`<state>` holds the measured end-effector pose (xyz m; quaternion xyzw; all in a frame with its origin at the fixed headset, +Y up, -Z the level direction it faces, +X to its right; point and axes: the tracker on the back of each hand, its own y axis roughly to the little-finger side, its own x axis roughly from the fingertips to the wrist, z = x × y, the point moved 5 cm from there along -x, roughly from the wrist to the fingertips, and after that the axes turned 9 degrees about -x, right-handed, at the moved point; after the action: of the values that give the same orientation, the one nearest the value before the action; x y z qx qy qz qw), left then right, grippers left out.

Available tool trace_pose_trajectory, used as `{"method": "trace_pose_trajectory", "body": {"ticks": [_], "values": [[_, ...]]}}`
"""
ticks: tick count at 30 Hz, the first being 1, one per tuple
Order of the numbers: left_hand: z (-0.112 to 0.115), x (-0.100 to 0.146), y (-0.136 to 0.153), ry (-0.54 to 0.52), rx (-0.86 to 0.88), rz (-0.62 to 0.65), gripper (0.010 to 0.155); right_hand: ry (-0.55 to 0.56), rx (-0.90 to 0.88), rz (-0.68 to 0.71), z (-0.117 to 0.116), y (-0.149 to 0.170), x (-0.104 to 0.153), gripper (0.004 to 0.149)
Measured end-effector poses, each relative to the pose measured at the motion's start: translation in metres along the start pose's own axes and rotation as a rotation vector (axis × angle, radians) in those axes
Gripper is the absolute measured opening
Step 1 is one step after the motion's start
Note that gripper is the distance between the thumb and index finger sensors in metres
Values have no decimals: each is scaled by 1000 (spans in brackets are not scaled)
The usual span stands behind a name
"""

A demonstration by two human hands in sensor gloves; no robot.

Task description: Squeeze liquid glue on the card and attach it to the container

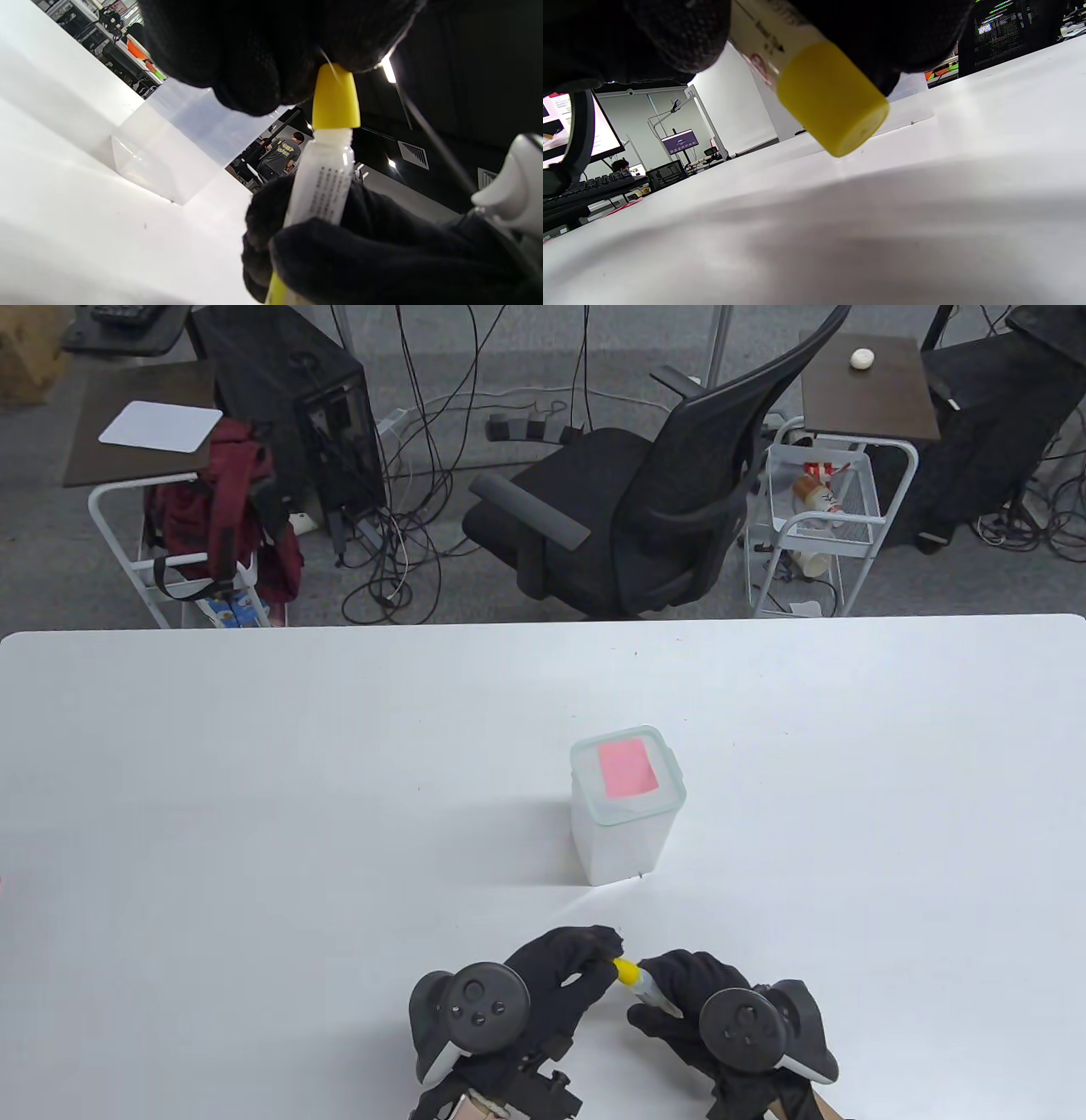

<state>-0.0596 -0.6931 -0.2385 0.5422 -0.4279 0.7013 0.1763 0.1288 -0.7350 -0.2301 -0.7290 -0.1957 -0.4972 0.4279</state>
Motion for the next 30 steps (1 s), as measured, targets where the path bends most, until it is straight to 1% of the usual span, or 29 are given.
{"method": "trace_pose_trajectory", "body": {"ticks": [2,8,10,13,15,19,23,27,30], "values": [[0,1,-2,-15,-28,1,44,-11,-2,0,-1,0,0,50],[7,1,-5,4,-27,7,48,-25,-9,17,-4,-5,1,50],[7,2,-8,-12,-41,13,49,-14,-13,20,-3,-6,1,50],[6,5,-18,-60,-131,50,49,-12,-31,18,-4,-7,1,50],[7,6,-22,-66,-156,63,49,-15,-36,21,-5,-7,1,50],[11,6,-20,-37,-87,48,49,-13,-41,26,-5,-7,3,50],[13,5,-20,-17,-70,60,47,-30,-65,44,-9,-8,2,49],[16,2,-20,41,12,99,42,-33,-88,45,-11,-6,3,49],[18,2,-21,79,55,117,44,-27,-110,45,-10,-5,3,49]]}}
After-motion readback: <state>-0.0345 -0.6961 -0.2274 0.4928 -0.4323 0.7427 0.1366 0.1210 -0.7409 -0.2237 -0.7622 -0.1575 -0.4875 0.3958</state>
